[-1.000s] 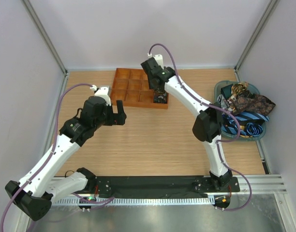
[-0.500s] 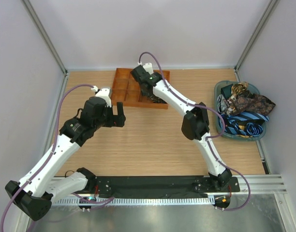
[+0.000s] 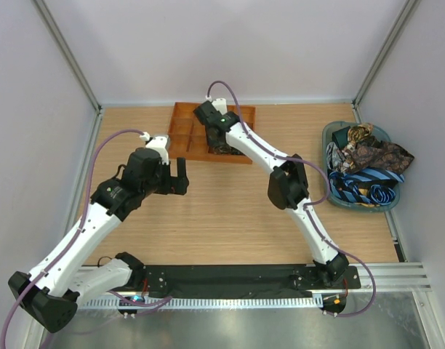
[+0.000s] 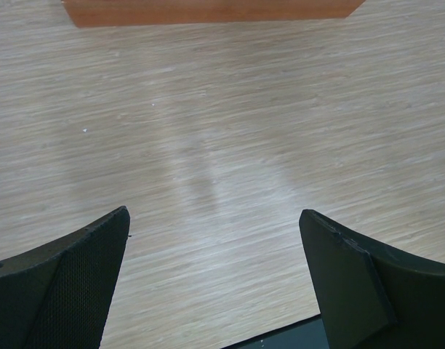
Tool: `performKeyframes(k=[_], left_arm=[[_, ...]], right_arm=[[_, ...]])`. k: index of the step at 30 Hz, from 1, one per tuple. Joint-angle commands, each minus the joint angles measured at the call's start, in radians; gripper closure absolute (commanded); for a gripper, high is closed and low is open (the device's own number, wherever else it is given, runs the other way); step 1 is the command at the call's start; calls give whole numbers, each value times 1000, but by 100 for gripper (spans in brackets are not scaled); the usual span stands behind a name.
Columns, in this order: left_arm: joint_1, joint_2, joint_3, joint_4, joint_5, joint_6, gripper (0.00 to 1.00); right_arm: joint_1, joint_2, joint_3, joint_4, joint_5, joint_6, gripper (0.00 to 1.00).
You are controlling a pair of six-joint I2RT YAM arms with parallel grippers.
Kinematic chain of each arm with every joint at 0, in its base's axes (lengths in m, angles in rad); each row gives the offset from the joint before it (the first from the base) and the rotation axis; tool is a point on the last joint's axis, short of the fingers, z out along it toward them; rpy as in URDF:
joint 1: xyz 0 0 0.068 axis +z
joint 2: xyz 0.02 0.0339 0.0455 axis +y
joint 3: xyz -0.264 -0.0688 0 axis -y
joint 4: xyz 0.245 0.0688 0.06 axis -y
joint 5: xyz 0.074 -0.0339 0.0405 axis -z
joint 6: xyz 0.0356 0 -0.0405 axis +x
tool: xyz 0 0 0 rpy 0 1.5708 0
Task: Roll the ties
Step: Place the rolled tie into the container
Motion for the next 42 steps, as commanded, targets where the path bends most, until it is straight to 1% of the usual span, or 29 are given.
performKeyframes(k=[1,6,11,15,16,17,18,20,21,23,25,32,33,36,40,42], left_arm=[[2,-19,-10,2,18,25,0],[2,-19,-13,-1,18,32,0],[2,-13,-16,0,18,34,0],[0,-10,-19,-1,16,34,0],[1,-11,-17,-3,16,34,0],[2,-13,-17,-3,15,34,0],[2,-13,-17,-3,15,34,0],[0,-13,-17,-3,13,34,0],[1,-13,-17,-6,15,32,0],[2,-12,-17,-6,16,31,0],[2,-12,-17,-6,19,31,0],[2,-8,-13,-7,26,31,0],[2,-8,-11,-10,27,31,0],[2,-5,-13,-12,32,31,0],[2,-4,-10,-12,38,31,0],[2,-4,-10,-14,41,31,0]], right_arm=[[0,31,43,66,-43,50,99],[-15,56,39,89,-81,90,99],[-40,57,2,100,-112,182,99],[-52,51,-15,107,-115,198,99],[-55,51,-15,107,-117,198,96],[-55,50,-15,106,-117,195,91],[-55,44,-16,106,-114,189,80],[-57,34,-23,101,-109,184,77],[-55,21,-32,100,-100,181,71],[-55,4,-52,109,-95,178,68],[-55,-13,-69,113,-85,175,59],[-55,-10,-62,106,-98,169,45],[-54,-13,-62,107,-98,169,39],[-54,-21,-61,109,-97,164,32],[-50,-38,-56,112,-92,155,29],[-49,-50,-41,110,-82,144,25]])
